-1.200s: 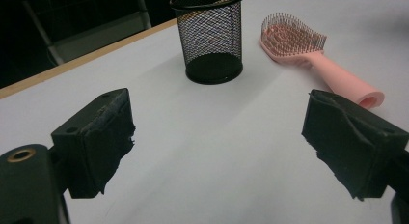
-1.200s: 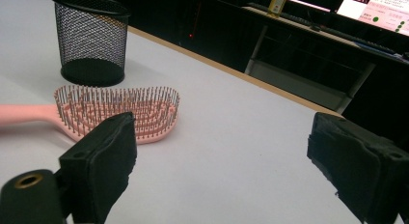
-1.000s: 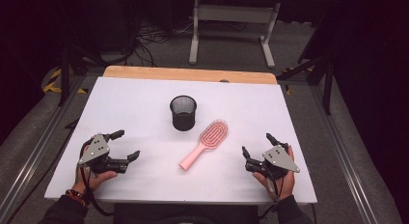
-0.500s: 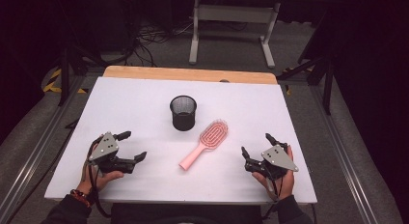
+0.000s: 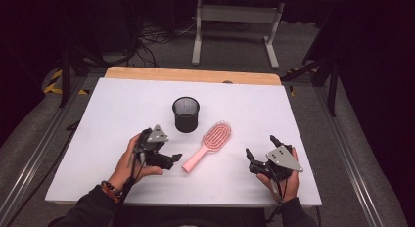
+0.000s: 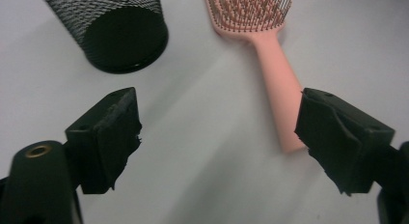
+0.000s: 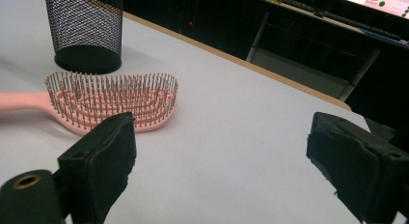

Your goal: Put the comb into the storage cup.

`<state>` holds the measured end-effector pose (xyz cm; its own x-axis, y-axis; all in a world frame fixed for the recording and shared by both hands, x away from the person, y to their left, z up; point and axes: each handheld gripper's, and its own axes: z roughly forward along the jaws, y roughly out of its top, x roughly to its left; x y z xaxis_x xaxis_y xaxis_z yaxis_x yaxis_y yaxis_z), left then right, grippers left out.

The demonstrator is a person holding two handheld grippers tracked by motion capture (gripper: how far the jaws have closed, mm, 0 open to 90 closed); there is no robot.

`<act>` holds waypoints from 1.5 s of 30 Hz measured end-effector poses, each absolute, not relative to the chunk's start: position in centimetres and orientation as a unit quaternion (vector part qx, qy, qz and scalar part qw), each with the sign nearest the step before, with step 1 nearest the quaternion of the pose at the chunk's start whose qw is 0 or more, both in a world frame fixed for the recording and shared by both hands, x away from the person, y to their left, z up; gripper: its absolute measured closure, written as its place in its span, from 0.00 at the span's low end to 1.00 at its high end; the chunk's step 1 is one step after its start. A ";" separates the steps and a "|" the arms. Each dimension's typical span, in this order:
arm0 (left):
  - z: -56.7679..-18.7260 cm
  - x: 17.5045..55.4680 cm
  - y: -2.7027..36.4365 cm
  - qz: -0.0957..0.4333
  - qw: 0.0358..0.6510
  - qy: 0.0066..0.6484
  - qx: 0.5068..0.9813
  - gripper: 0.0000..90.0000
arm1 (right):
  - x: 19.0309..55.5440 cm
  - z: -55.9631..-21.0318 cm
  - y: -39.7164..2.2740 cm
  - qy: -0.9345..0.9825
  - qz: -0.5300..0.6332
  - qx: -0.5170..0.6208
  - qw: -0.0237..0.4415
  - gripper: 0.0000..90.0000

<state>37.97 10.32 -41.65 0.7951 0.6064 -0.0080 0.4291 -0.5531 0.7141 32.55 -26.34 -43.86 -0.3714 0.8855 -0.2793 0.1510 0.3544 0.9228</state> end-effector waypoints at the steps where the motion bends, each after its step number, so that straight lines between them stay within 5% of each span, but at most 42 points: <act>1: -41.6 38.4 9.4 0.108 0.362 0.302 0.875 0.21 | 32.6 -43.9 -26.4 0.705 0.434 0.368 0.424 0.12; 19: -42.1 43.3 1.6 -0.007 0.217 0.348 0.912 0.23 | 32.9 -44.1 -26.5 0.711 0.428 0.372 0.416 0.12; 31: -42.9 45.1 -1.7 -0.019 0.146 0.356 0.923 0.39 | 33.1 -44.3 -26.6 0.718 0.422 0.372 0.410 0.12; 45: -42.8 45.2 -2.9 0.027 0.115 0.347 0.931 0.56 | 33.1 -44.5 -26.4 0.728 0.414 0.366 0.407 0.13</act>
